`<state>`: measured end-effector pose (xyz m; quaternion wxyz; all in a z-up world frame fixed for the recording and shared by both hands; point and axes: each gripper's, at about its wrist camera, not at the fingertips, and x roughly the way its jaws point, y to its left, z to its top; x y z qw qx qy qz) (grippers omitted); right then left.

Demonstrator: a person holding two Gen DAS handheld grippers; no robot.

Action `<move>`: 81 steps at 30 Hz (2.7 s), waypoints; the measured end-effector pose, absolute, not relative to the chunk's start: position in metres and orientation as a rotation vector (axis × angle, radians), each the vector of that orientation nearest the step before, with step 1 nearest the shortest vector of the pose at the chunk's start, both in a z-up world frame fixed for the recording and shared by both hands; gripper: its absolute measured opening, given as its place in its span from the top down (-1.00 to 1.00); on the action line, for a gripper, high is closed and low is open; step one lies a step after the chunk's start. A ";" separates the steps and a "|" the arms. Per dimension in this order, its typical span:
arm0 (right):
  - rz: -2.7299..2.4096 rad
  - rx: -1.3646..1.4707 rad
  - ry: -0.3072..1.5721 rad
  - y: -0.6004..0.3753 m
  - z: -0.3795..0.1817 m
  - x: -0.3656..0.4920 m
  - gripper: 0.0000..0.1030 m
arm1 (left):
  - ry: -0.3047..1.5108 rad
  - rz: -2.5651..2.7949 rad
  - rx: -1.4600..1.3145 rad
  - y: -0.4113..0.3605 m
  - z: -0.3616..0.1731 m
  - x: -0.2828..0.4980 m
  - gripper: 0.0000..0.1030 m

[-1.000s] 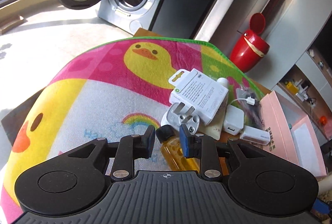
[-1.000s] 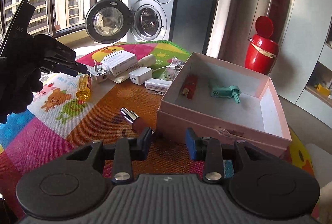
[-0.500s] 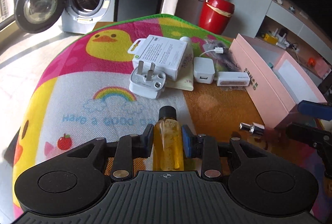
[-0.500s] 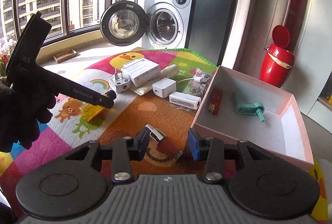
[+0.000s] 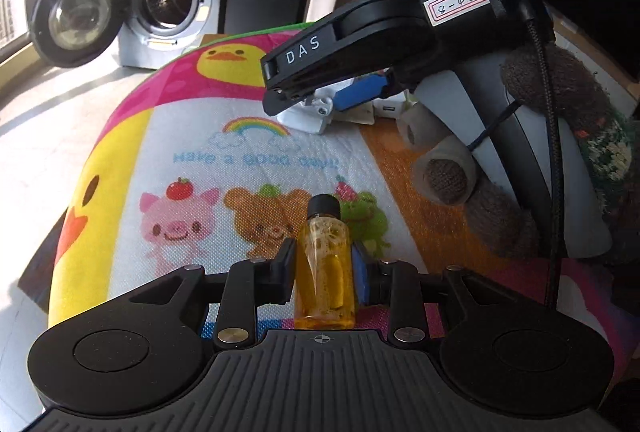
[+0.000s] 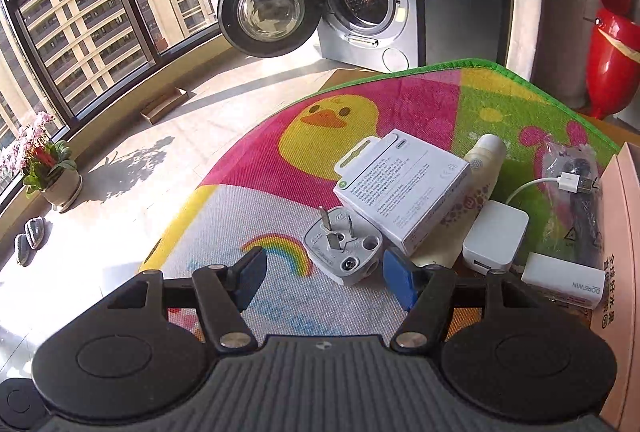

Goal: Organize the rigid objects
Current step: 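Grasp the yellow perfume bottle with the left tool while the right tool grasps the grey plug, then carry the bottle and plug to the pink box while the right tool releases the plug inside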

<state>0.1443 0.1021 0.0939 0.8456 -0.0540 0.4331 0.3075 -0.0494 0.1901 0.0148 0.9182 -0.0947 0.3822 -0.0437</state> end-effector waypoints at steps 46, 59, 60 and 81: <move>0.489 -0.267 0.702 -0.148 0.099 -0.039 0.03 | 0.563 -0.271 -0.062 0.108 0.056 -0.079 0.38; 0.462 -0.270 0.656 -0.173 0.114 -0.051 0.03 | 0.540 -0.416 -0.011 0.066 0.066 -0.091 0.56; 0.462 -0.266 0.648 -0.176 0.117 -0.050 0.03 | 0.530 -0.428 -0.013 0.063 0.070 -0.089 0.56; 0.379 -0.181 0.653 -0.195 0.121 0.127 0.03 | 0.473 -0.426 -0.044 -0.002 0.085 0.085 0.56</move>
